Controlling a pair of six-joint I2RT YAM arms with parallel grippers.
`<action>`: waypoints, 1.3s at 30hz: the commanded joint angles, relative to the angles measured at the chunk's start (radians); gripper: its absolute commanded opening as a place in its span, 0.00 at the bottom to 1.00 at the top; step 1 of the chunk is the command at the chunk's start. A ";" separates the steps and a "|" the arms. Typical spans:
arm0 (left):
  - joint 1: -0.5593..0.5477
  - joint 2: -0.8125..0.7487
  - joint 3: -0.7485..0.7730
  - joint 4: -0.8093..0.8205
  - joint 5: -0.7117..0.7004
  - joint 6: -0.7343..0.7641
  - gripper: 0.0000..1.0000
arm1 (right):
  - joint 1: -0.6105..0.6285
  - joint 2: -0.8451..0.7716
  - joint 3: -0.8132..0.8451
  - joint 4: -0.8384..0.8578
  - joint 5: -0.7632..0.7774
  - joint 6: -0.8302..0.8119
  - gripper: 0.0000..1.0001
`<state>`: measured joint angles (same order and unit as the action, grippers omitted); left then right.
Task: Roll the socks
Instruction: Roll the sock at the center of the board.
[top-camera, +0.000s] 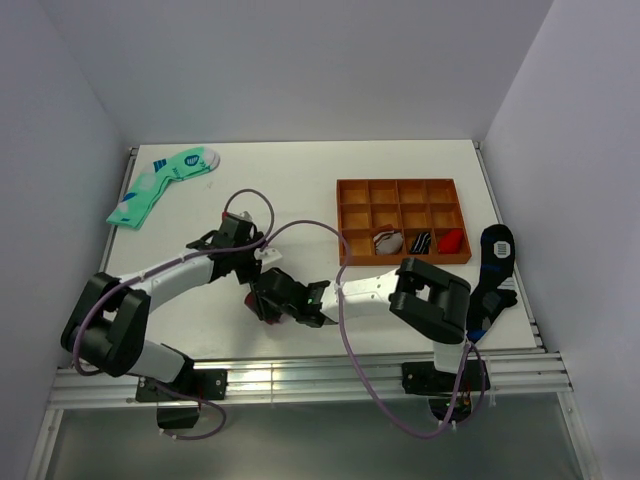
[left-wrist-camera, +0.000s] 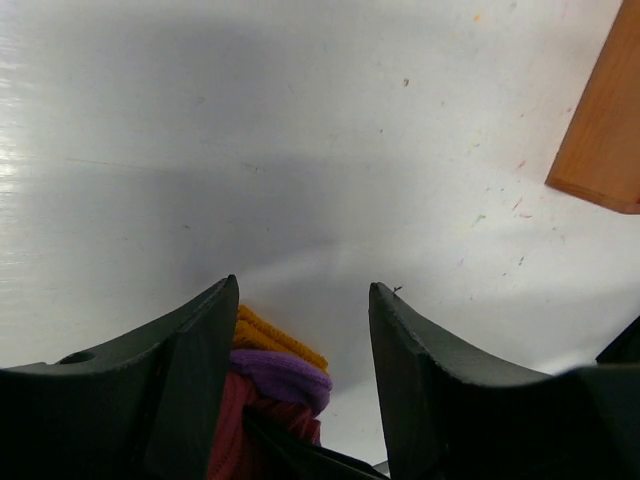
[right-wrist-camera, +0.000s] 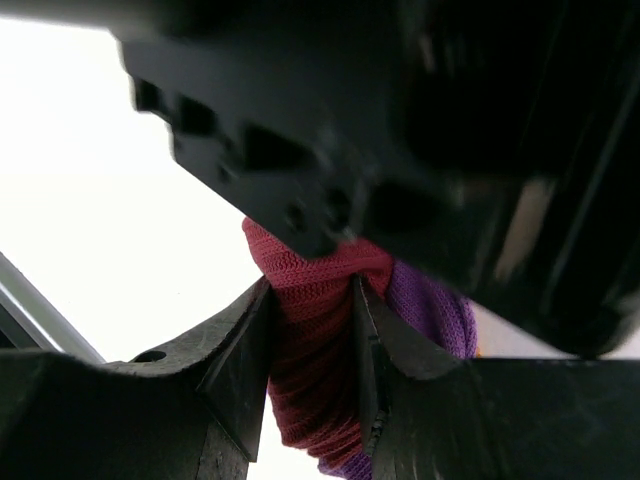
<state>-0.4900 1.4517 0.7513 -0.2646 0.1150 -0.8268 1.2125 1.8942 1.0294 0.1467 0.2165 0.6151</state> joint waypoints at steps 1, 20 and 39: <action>0.004 -0.060 0.009 -0.011 -0.069 -0.020 0.60 | 0.012 0.151 -0.068 -0.318 -0.065 0.009 0.01; 0.045 -0.286 -0.121 -0.070 -0.224 -0.173 0.64 | -0.010 0.118 -0.189 -0.251 -0.112 0.014 0.00; 0.039 -0.614 -0.428 0.086 -0.179 -0.285 0.64 | -0.136 0.048 -0.235 -0.245 -0.324 -0.003 0.00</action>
<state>-0.4484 0.8692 0.3473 -0.2577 -0.0795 -1.0935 1.0897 1.8442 0.9016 0.3244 -0.0654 0.6384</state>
